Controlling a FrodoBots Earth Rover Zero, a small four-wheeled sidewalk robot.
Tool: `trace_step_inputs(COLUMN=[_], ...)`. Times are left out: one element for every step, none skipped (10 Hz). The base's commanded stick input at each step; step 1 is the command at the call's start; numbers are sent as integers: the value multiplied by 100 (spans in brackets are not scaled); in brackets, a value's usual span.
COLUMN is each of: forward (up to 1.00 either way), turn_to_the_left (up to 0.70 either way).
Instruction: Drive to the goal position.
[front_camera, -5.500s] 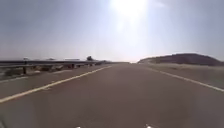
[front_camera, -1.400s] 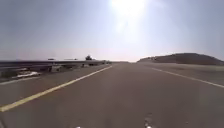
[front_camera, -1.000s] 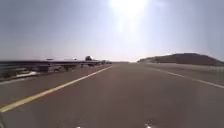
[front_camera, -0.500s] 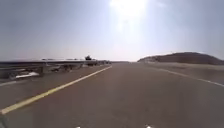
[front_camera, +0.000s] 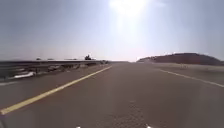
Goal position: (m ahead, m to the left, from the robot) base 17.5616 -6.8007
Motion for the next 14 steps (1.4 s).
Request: trace_step_inputs(forward=[70,70,70,70,70,70,70,70,70,70,70,70,70,70], turn_to_the_left=[0,0,0,0,0,0,0,0,0,0,0,0,0,0])
